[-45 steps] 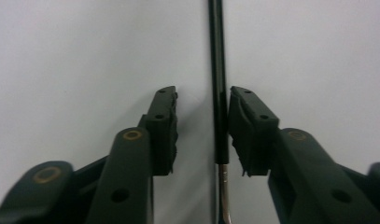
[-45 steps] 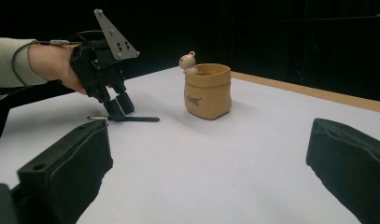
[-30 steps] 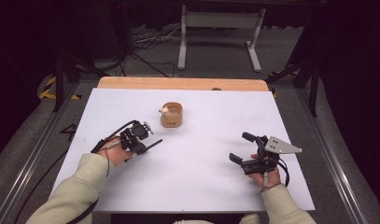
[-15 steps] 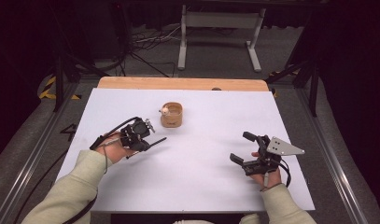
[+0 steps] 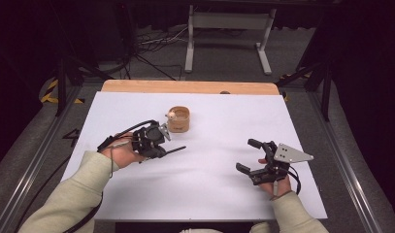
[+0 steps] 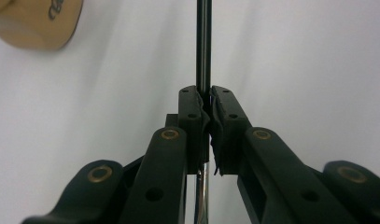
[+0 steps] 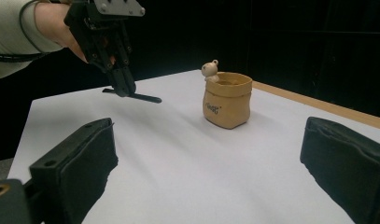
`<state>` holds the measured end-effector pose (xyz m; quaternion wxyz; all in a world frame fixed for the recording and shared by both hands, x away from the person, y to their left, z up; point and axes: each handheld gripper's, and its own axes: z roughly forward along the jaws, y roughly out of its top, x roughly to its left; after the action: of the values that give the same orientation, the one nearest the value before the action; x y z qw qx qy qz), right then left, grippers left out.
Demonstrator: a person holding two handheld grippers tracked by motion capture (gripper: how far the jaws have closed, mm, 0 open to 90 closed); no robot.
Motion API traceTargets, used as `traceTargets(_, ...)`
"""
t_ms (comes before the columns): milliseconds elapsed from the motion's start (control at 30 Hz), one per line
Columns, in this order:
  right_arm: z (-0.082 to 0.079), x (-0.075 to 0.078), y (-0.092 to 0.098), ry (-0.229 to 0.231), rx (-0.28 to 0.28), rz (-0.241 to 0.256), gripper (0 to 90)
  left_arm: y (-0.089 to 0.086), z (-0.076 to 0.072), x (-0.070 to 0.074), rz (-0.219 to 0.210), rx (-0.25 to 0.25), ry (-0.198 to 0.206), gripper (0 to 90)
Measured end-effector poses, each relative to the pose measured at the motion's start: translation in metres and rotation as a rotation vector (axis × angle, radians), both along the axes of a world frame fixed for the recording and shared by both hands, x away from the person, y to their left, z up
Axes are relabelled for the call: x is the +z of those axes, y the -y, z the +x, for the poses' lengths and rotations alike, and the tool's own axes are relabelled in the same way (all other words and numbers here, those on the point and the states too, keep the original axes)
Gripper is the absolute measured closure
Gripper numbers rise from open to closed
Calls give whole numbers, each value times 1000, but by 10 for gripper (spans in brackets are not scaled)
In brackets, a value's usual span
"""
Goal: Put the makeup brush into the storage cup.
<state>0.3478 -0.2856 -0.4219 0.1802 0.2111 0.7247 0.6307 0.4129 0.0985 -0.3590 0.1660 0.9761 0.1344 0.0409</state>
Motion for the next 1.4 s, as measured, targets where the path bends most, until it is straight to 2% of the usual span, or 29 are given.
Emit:
traceTargets(367, -1, 1, -4, 1, 26, -15, 52, 24, -19, 17, 8, -129, 31, 834)
traceTargets(500, -1, 1, -5, 2, 38, -20, 54, 31, -24, 19, 8, -152, 39, 834)
traceTargets(533, -2, 1, -6, 5, 42, -26, 59, 35, -28, 20, 6, -174, 39, 834)
traceTargets(733, -3, 1, -11, 10, 66, -45, 70, 46, -36, 21, 16, -215, 42, 834)
traceTargets(767, -3, 1, -12, 11, 71, -47, 70, 50, -38, 21, 12, -235, 47, 835)
traceTargets(967, -4, 2, -16, 14, 91, -55, 83, 58, -44, 21, 25, -258, 50, 834)
traceTargets(1133, -6, 2, -22, 20, 136, -71, 109, 66, -48, 20, 31, -297, 53, 834)
traceTargets(1400, -8, 2, -30, 18, 185, -85, 126, 73, -53, 16, 32, -321, 41, 834)
